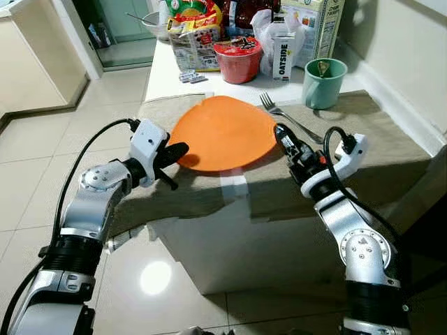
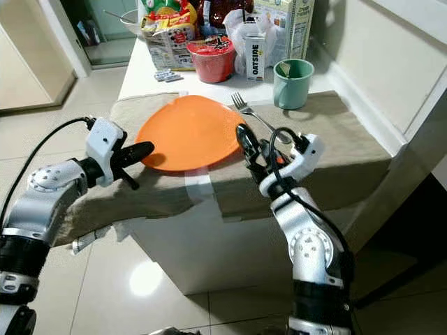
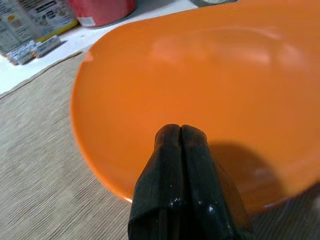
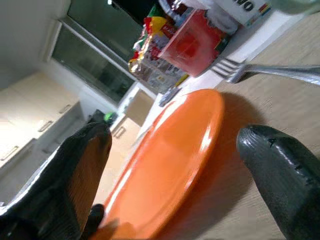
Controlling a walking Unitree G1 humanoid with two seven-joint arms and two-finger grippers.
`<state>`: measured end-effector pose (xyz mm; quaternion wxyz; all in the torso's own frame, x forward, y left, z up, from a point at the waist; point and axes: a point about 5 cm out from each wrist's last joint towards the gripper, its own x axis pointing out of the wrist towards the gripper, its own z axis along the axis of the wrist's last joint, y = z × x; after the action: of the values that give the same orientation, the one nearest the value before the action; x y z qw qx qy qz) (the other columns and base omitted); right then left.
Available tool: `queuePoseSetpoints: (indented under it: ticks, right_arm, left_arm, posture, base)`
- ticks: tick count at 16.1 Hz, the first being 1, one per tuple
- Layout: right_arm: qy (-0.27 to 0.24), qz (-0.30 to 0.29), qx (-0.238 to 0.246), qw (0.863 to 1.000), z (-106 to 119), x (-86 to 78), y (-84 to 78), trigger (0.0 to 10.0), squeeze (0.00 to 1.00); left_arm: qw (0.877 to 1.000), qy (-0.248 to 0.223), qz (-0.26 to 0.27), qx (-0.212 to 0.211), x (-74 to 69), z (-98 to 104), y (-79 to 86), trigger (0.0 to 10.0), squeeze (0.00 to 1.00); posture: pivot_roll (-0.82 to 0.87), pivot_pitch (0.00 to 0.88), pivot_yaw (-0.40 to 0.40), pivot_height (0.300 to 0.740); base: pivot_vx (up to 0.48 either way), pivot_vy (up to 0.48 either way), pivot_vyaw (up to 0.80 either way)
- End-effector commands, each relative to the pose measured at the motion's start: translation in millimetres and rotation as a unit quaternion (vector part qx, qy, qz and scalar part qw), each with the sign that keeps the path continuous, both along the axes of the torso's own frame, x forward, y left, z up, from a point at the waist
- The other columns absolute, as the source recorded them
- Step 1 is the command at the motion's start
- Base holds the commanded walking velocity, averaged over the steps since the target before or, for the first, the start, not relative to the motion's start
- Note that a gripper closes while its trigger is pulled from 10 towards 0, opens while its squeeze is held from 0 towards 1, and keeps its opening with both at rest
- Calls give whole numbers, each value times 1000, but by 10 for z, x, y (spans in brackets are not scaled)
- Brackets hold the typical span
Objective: Setting the table
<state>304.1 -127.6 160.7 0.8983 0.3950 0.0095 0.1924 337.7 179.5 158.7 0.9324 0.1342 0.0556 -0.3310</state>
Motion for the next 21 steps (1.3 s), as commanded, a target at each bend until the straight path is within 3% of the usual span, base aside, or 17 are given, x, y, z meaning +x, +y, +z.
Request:
queuePoseSetpoints:
  ticks: [1, 4, 6, 7, 8, 9, 14, 21]
  right_arm:
    - [4, 10, 7, 1000, -6, 6, 34, 10000, 0]
    - [-21, 17, -40, 999, 50, 0, 71, 10000, 0]
    - [-58, 6, -108, 992, 97, -14, 81, 10000, 0]
    - [-104, -11, -181, 978, 146, -38, 92, 10000, 0]
    - [-164, -21, -259, 952, 201, -96, 135, 10000, 0]
    - [-194, -25, -294, 936, 209, -160, 177, 10000, 0]
    - [-222, -65, -352, 907, 114, -341, 203, 10000, 0]
    - [-216, -78, -379, 896, -4, -468, 99, 10000, 0]
  left_arm:
    - [1000, 10, -8, 4, -36, -61, -5, 10000, 0]
    - [1000, -18, -16, -13, 13, 138, -87, 10000, 0]
    - [999, -46, -23, -17, 73, 339, -160, 10000, 0]
    - [998, -58, -27, -15, 113, 445, -196, 10000, 0]
    - [997, -65, -31, -10, 161, 534, -225, 10000, 0]
    - [997, -65, -33, 4, 215, 563, -245, 10000, 0]
    - [997, 27, -36, 66, 369, 276, -372, 10000, 0]
    - [994, 39, -50, 86, 498, 246, -563, 10000, 0]
  posture:
    - [-113, 49, 121, 740]
    - [-109, 43, 120, 740]
    - [-107, 39, 117, 740]
    - [-108, 36, 117, 740]
    - [-107, 34, 117, 740]
    - [-108, 32, 116, 740]
    - [-118, 33, 120, 740]
    - [-146, 29, 128, 740]
  base:
    - [0, 0, 0]
    - [0, 0, 0]
    - [0, 0, 0]
    - [0, 0, 0]
    - [0, 0, 0]
    - [0, 0, 0]
    - [0, 0, 0]
    - [0, 0, 0]
